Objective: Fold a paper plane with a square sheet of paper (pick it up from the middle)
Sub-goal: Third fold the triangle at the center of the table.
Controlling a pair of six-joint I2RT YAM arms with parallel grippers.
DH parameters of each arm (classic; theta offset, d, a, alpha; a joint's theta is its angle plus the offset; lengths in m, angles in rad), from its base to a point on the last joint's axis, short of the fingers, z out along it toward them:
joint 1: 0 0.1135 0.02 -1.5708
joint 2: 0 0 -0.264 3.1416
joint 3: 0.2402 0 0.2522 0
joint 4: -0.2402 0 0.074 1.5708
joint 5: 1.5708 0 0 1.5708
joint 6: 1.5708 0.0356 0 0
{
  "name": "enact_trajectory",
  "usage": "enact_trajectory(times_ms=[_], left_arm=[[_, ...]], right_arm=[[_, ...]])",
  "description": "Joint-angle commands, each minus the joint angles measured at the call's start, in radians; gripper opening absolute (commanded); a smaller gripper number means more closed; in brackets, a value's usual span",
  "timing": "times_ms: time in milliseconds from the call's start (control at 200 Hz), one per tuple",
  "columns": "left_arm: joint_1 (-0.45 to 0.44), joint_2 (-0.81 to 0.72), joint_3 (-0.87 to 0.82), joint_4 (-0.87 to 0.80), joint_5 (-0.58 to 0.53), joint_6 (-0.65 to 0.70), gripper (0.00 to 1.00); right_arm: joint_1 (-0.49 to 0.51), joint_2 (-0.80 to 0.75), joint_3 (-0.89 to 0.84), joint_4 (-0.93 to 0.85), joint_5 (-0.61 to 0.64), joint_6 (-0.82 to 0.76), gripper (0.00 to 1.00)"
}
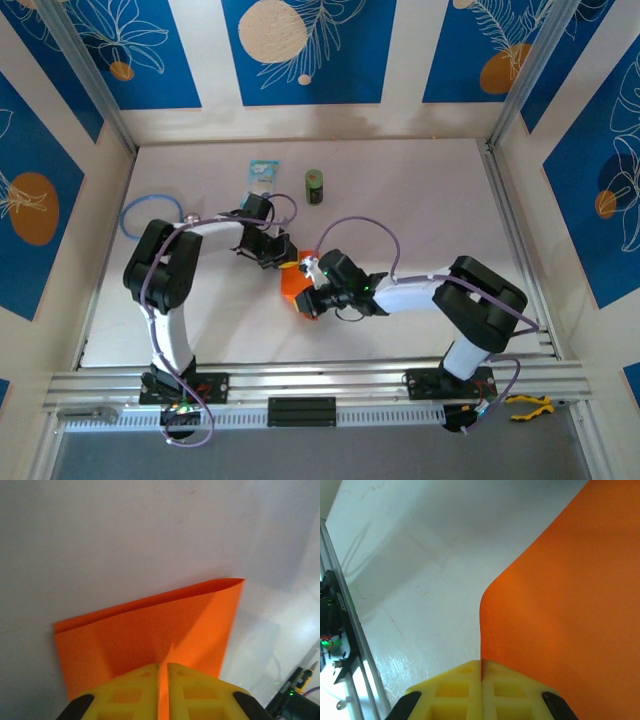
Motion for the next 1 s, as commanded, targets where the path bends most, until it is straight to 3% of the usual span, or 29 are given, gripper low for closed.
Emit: enact_trajectory(times_ms=[0,430,995], left_arm=[[0.002,0.028,-0.005,-0.049,-0.039,0.06,0.11],[0.003,0.02,-0.042,-0.053,-0.057,0.079,0.08],[0.002,0.002,-0.04,-0.051,-0.054,0.061,0.08]], right_arm=[[-0.028,0.022,0.017,-0.011,-0.09,0.039,0.02],[-0.117,0.029,0.037,-0.068,-0.143,0.046,0.02],[-0.13,0.07,0.087,-0.157,-0.09,0.056,0.02]])
